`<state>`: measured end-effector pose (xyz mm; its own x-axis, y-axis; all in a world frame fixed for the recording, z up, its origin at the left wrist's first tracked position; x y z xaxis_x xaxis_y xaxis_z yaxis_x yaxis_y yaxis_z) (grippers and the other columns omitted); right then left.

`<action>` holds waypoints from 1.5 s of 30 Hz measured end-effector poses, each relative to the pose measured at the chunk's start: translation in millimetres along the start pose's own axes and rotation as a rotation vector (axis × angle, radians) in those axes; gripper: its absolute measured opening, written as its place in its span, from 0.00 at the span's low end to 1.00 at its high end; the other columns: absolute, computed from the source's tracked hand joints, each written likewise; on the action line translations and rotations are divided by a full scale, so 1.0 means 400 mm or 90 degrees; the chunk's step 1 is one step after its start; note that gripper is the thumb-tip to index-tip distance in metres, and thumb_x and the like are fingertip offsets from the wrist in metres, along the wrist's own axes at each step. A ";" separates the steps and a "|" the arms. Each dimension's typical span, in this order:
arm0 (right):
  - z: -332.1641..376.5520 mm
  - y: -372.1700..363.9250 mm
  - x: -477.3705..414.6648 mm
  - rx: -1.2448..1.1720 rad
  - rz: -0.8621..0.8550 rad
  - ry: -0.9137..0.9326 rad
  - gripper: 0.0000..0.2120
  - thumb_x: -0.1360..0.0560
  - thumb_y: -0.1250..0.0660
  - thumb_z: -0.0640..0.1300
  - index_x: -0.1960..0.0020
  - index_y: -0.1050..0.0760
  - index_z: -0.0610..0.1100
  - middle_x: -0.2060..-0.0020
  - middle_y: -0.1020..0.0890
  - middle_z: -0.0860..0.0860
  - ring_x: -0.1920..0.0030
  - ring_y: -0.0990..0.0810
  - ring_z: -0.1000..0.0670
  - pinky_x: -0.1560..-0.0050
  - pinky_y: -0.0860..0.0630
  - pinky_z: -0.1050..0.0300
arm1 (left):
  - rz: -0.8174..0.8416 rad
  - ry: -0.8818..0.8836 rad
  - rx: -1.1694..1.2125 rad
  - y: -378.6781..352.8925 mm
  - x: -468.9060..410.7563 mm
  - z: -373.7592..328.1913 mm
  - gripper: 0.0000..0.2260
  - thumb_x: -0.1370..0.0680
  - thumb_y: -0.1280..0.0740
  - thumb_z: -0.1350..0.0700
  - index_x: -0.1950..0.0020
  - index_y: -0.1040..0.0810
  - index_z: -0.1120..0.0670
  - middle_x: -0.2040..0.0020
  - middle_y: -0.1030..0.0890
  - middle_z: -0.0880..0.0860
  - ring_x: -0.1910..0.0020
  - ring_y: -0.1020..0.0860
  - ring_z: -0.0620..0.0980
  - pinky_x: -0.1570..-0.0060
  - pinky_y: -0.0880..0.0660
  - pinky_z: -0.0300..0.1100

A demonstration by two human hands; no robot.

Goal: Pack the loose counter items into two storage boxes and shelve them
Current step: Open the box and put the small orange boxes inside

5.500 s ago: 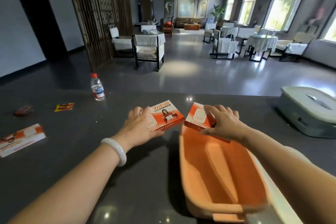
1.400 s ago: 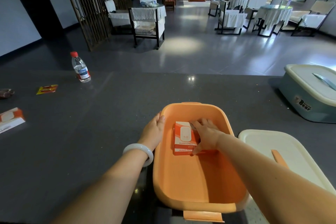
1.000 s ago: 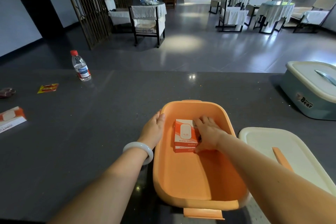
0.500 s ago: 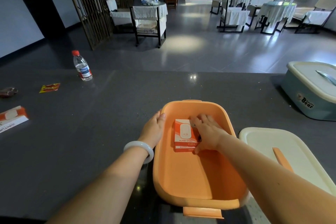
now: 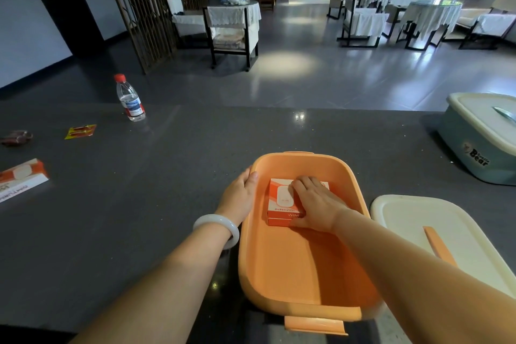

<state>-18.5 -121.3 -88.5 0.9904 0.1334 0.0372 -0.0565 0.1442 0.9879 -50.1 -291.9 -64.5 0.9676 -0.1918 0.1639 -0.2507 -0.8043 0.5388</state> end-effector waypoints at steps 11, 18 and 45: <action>-0.005 0.005 0.007 -0.030 0.009 -0.029 0.42 0.37 0.23 0.61 0.31 0.40 0.49 0.33 0.34 0.52 0.33 0.35 0.49 0.35 0.30 0.51 | 0.002 0.010 0.006 0.002 0.006 0.001 0.24 0.16 0.50 0.41 0.21 0.41 0.48 0.23 0.36 0.50 0.25 0.36 0.52 0.30 0.38 0.48; -0.004 0.004 0.011 -0.027 0.013 -0.038 0.42 0.36 0.23 0.59 0.31 0.41 0.51 0.32 0.34 0.52 0.33 0.34 0.49 0.34 0.30 0.50 | -0.003 0.005 0.014 0.001 -0.001 0.008 0.24 0.16 0.49 0.41 0.21 0.41 0.48 0.23 0.36 0.50 0.25 0.37 0.51 0.29 0.39 0.47; 0.011 0.064 0.021 -0.072 -0.018 -0.012 0.34 0.28 0.32 0.62 0.28 0.37 0.49 0.34 0.32 0.52 0.35 0.33 0.49 0.33 0.30 0.47 | -0.012 -0.025 -0.115 0.029 -0.006 0.016 0.24 0.17 0.52 0.41 0.27 0.30 0.50 0.31 0.25 0.50 0.33 0.28 0.51 0.34 0.31 0.46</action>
<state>-11.2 -120.9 -62.4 0.9940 0.1086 0.0130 -0.0408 0.2581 0.9653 -55.2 -304.5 -63.7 0.9716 -0.2027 0.1218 -0.2303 -0.6941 0.6821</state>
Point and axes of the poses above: each hand's wrist, its own x-axis away from the middle knuckle, its own y-axis out of the back of the hand, z = x × y, the point moved 8 cm from there along -x, towards the middle knuckle
